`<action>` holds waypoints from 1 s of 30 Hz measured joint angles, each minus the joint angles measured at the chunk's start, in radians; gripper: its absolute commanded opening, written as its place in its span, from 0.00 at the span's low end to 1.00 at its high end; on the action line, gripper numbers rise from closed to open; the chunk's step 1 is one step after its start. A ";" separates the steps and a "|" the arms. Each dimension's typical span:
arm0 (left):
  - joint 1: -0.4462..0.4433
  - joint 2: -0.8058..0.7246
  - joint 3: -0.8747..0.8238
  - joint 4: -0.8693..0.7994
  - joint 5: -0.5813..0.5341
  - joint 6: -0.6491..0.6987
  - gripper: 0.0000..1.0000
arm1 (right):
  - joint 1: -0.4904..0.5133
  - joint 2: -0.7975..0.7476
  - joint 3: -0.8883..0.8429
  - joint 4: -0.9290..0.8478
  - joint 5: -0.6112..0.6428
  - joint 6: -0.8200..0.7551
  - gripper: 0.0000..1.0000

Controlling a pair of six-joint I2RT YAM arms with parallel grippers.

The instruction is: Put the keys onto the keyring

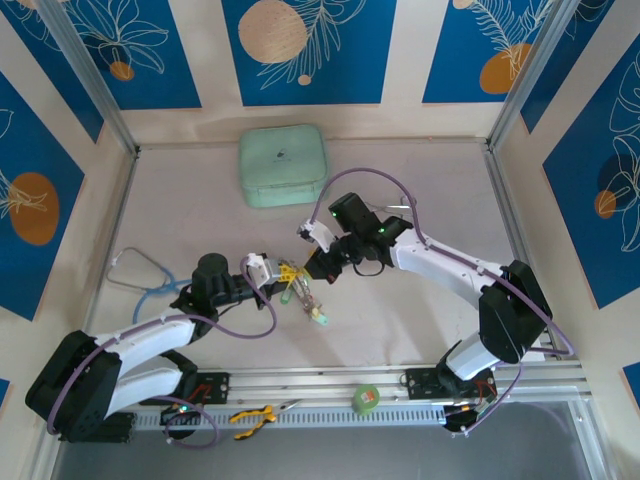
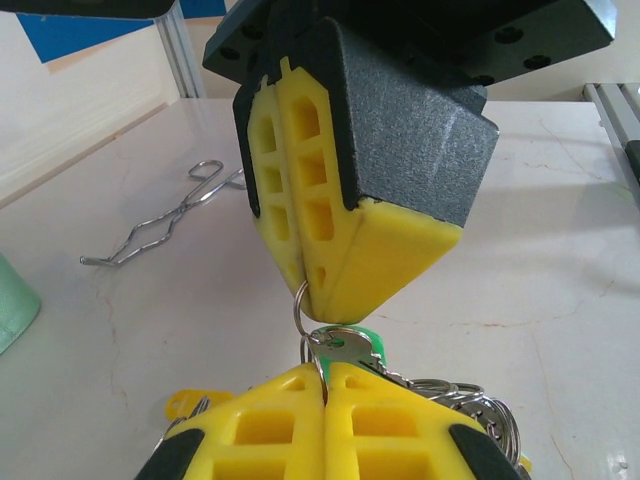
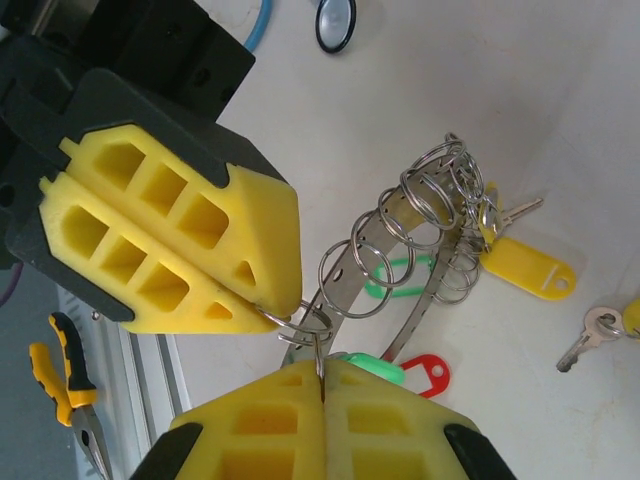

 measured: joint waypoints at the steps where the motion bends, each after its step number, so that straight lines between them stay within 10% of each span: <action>1: 0.000 0.000 0.000 0.000 0.000 0.001 0.00 | 0.000 0.000 0.000 0.000 -0.003 0.003 0.00; 3: 0.000 -0.001 0.000 0.000 0.000 0.003 0.00 | -0.001 0.001 0.000 0.000 -0.006 0.010 0.00; 11: -0.011 -0.001 0.000 0.000 0.000 0.003 0.00 | -0.022 0.006 0.003 0.000 -0.016 0.019 0.52; 24: -0.024 -0.001 -0.024 0.071 -0.020 -0.024 0.00 | -0.095 -0.124 -0.153 0.220 -0.150 -0.236 0.48; 30: -0.027 0.011 -0.041 0.130 -0.031 -0.054 0.00 | -0.082 -0.094 -0.121 0.230 -0.205 -0.118 0.46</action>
